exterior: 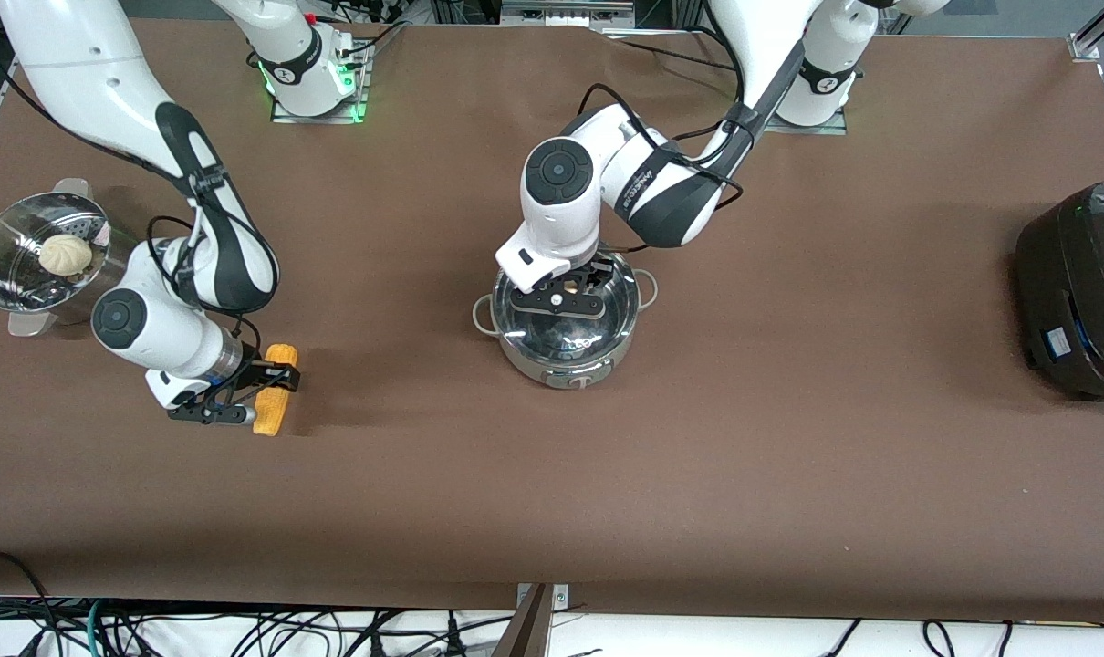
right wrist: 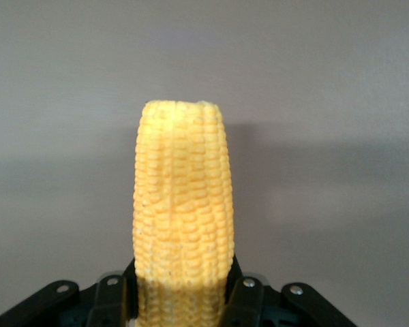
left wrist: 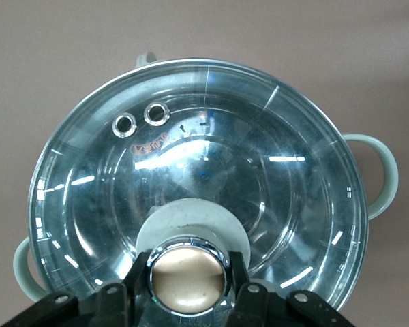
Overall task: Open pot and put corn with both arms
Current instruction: 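Grasp the lid knob with the left gripper while the right gripper grasps the corn, then lift the lid aside with the left gripper while the right gripper carries corn over pot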
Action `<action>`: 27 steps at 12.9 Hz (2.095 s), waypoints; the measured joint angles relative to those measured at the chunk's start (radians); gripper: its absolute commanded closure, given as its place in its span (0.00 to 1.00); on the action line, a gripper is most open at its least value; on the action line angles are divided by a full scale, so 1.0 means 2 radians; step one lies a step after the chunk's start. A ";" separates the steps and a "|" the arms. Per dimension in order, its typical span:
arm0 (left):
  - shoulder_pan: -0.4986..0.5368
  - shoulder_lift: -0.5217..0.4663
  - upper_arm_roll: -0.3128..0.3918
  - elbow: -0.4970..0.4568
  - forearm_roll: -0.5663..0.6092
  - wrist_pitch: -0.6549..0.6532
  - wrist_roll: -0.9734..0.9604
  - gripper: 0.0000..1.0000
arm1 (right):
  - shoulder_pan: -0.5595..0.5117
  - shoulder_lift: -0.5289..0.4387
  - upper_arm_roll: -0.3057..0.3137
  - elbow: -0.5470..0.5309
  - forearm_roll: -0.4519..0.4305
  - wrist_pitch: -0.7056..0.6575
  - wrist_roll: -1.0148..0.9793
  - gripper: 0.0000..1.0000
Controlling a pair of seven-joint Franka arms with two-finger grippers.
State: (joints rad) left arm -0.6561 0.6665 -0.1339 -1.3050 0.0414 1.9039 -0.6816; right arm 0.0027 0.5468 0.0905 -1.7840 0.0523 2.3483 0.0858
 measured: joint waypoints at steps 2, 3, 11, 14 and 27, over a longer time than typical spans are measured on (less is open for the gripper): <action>0.002 -0.009 0.002 0.007 0.000 -0.008 -0.001 1.00 | 0.000 -0.040 0.022 0.016 0.000 -0.061 0.023 1.00; 0.009 -0.022 0.005 0.017 0.000 -0.034 -0.001 1.00 | 0.001 -0.054 0.035 0.024 0.000 -0.083 0.040 1.00; 0.295 -0.124 0.018 0.010 0.016 -0.216 0.424 1.00 | 0.093 -0.058 0.155 0.083 -0.044 -0.100 0.276 1.00; 0.354 -0.100 0.016 -0.096 0.023 -0.095 0.471 1.00 | 0.191 -0.009 0.154 0.131 -0.096 -0.100 0.386 1.00; 0.354 -0.249 -0.020 -0.120 -0.004 -0.147 0.436 0.00 | 0.255 0.129 0.135 0.206 -0.175 -0.066 0.447 0.00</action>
State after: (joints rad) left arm 0.0524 0.1687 -0.1734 -1.5456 0.0325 1.6100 0.1912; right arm 0.5128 0.8045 0.3597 -1.3729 -0.2981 2.2159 0.9808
